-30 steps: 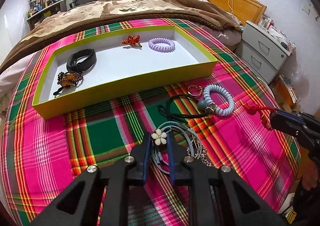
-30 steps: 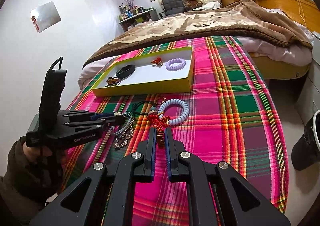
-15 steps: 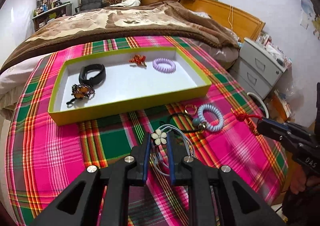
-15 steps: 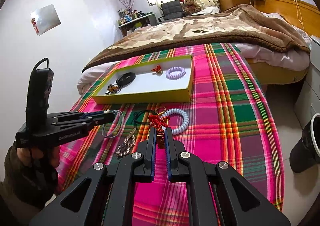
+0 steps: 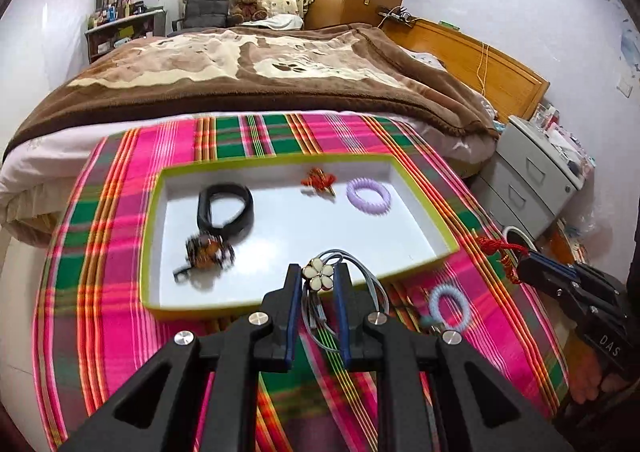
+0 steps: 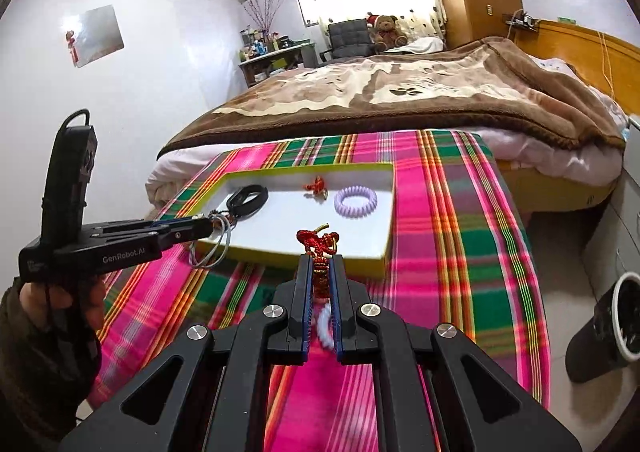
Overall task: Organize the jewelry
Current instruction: 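Carry the silver flower bracelets toward the tray while the right tool grasps a red knotted charm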
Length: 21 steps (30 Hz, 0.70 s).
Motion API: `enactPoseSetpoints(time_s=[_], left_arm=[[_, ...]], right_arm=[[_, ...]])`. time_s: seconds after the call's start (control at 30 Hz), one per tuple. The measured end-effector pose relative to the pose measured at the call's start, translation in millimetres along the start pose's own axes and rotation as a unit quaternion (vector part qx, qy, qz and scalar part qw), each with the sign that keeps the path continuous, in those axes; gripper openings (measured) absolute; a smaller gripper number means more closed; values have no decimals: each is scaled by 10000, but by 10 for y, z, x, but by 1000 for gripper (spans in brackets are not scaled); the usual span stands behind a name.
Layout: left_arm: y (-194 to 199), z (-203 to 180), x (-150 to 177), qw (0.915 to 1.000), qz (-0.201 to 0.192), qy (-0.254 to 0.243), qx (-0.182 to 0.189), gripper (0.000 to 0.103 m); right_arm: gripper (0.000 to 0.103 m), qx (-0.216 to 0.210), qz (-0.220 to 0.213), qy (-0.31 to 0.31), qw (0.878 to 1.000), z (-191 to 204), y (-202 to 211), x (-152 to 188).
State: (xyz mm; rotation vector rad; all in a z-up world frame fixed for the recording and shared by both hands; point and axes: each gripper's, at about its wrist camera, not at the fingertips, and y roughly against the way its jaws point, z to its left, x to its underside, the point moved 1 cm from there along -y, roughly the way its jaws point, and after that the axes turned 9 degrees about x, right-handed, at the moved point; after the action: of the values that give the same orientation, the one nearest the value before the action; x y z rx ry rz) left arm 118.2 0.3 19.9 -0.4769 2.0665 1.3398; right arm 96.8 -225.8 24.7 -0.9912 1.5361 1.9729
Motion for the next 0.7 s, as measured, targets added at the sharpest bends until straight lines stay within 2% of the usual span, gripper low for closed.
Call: enactPoseSetpoints(time_s=[0.43,0.7], left_arm=[[-516,301,-442,9998,143,96,-135,17],[-854,433,-521,9990,394,169,-142,17]], right_arm=[[8,82,468,238,9986,61,-721,-225],[8,259,734,468,9959,61,-1028,-233]])
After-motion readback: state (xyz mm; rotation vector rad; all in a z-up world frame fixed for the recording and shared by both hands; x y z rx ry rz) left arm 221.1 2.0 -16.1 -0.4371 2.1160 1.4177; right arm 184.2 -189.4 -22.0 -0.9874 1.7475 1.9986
